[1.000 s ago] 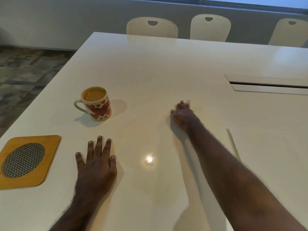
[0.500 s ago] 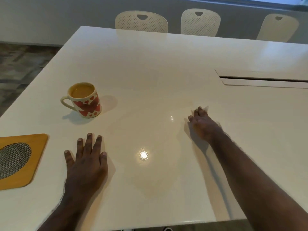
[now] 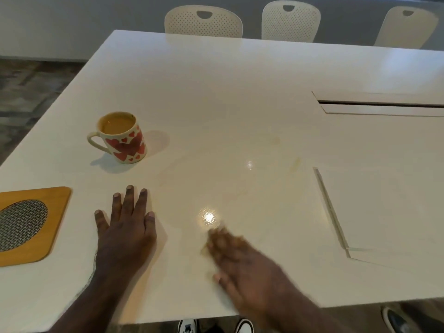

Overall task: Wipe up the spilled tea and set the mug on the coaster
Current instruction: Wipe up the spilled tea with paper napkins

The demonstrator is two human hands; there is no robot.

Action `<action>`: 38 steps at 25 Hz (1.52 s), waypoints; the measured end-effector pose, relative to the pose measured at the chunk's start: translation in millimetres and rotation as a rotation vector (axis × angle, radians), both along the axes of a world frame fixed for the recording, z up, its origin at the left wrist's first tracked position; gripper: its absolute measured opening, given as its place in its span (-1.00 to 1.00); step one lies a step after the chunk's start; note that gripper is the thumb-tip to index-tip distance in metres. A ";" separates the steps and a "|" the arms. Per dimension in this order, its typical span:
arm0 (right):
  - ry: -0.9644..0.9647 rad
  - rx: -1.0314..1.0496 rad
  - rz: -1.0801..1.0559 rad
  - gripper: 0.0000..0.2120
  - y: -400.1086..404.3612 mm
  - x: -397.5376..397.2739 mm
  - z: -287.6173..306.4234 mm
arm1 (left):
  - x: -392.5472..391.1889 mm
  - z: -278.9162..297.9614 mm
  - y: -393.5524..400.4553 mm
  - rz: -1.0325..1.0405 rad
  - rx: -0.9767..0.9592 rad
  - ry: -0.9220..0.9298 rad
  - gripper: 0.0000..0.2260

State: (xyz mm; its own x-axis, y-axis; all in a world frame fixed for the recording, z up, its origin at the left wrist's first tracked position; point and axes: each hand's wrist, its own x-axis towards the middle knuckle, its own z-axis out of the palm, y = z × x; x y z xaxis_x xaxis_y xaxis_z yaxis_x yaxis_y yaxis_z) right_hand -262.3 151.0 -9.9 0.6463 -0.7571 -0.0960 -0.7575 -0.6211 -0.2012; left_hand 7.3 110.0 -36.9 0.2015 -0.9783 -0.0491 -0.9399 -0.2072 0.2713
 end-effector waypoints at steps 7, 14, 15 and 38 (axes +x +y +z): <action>-0.033 0.187 -0.537 -0.42 -83.1 -31.0 8.9 | 1.5 -2.9 -0.7 -0.002 -0.008 -0.011 -0.42; -0.066 -0.020 -0.193 -0.43 -21.5 -7.5 -10.8 | 3.0 -6.3 -1.9 0.002 -0.020 -0.022 -0.43; -0.070 0.050 -0.349 -0.44 -49.7 -29.8 -8.3 | 2.6 -6.4 -2.0 0.005 -0.022 -0.023 -0.43; -0.131 0.149 -1.079 -0.35 -261.5 -88.9 -6.0 | 0.0 -7.1 -3.5 0.028 -0.001 -0.043 -0.47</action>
